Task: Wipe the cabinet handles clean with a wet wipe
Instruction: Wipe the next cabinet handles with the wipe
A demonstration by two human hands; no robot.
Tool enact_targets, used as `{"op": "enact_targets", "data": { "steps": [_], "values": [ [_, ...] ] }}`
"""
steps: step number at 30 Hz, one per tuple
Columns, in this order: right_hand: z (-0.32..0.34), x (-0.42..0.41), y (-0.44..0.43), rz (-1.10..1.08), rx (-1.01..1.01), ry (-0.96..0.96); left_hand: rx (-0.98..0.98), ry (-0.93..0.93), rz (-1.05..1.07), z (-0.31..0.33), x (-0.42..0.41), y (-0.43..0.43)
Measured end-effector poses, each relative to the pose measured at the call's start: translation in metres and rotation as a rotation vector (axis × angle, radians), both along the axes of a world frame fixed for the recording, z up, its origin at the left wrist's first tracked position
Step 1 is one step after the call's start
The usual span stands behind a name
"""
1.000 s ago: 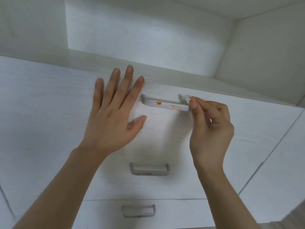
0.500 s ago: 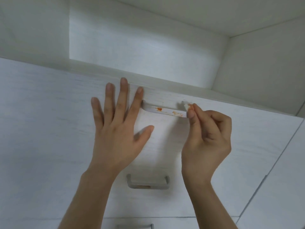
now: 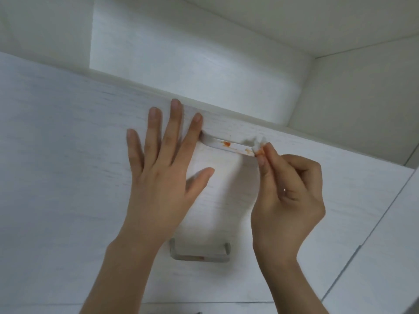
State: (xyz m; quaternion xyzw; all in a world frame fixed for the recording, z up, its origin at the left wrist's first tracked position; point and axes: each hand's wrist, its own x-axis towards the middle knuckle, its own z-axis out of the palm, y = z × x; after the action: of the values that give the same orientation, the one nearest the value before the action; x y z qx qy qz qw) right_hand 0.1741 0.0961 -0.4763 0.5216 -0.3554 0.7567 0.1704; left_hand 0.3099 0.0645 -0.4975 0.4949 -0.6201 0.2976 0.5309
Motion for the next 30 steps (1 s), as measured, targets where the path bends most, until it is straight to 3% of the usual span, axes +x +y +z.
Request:
{"op": "enact_targets", "data": {
  "steps": [11, 15, 21, 30],
  "values": [
    [0.002, 0.02, 0.001, 0.019, -0.03, -0.077, 0.017, -0.02, -0.044, 0.001, 0.003, 0.001],
    [0.005, 0.011, 0.004, 0.094, 0.001, -0.279, 0.016, -0.017, -0.047, 0.001, 0.003, 0.001],
    [0.007, 0.009, 0.004, -0.015, 0.04, -0.009, -0.007, -0.008, -0.046, 0.001, 0.001, -0.001],
    [0.01, 0.022, 0.004, -0.051, 0.034, -0.022, -0.003, -0.006, -0.032, 0.001, 0.002, 0.001]
  ]
}}
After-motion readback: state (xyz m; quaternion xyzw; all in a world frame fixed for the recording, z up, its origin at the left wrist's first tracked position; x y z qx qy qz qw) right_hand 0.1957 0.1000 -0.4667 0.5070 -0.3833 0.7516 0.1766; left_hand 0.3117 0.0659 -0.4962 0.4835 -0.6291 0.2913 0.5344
